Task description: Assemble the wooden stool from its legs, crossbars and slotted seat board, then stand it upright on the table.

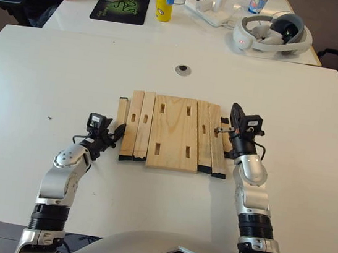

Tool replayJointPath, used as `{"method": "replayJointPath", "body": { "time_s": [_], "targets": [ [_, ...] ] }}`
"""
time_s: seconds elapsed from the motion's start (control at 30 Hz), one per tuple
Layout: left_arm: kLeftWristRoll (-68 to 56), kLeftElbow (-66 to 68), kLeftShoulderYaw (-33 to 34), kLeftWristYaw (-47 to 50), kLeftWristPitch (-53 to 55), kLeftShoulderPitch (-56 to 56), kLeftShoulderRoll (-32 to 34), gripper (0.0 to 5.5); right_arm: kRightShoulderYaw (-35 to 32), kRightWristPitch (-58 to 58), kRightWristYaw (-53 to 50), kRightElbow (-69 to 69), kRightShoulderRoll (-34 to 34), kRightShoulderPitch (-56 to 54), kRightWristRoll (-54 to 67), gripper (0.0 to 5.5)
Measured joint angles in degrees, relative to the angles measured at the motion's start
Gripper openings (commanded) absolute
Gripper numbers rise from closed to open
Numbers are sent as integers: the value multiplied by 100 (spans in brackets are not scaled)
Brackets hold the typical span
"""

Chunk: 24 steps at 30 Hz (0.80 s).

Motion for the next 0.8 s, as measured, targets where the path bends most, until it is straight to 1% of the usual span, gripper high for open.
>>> {"method": "replayJointPath", "body": {
  "time_s": [0.23, 0.4, 0.57, 0.77, 0.8],
  "targets": [
    [178, 37, -50, 96, -92, -31, 68, 181, 23, -5, 5, 0, -8, 0, -2, 0],
    [229, 74, 100, 120, -35, -109, 257, 110, 27, -8, 5, -1, -32, 0, -3, 0],
    [244, 178, 275, 97, 15, -268, 469, 110, 39, -26, 4, -1, -32, 0, -17, 0],
    [235, 152, 274, 79, 18, -313, 503, 110, 41, -41, 3, 0, -29, 0, -57, 0],
    [223, 128, 268, 63, 22, -313, 503, 126, 40, -41, 3, -1, -29, 0, -59, 0]
  ]
}}
